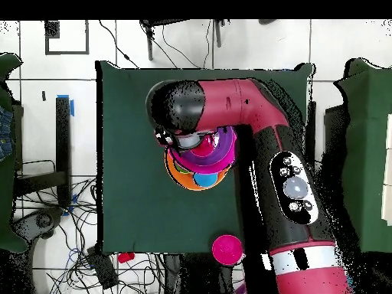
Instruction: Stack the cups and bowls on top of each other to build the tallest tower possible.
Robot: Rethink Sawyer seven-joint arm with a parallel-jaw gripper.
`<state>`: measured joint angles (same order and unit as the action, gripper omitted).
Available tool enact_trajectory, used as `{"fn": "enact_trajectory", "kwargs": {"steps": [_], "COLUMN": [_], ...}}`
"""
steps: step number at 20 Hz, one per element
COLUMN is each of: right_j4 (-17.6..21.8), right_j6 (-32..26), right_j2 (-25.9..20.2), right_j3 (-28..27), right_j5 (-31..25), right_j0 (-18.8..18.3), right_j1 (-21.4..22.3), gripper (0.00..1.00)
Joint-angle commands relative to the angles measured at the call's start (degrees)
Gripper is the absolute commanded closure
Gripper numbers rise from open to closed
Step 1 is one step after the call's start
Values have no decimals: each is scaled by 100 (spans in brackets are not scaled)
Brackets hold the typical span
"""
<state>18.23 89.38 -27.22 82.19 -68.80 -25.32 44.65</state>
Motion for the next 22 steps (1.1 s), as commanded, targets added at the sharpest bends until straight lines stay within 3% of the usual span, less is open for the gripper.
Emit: {"fn": "enact_trajectory", "kwargs": {"steps": [1,7,12,14,22], "right_j4": [65,285,853,1138,1328], "right_j6": [-1351,-1675,-2838,-3314,-4832], "right_j2": [-423,-616,-859,-973,-1498], "right_j3": [-274,-726,-1284,-1503,-1640], "right_j5": [-986,-1297,-1728,-1645,-1364], "right_j0": [-245,-499,-885,-1032,-1659], "right_j1": [196,-33,-344,-511,-974], "gripper": [0,0,0,0,0]}}
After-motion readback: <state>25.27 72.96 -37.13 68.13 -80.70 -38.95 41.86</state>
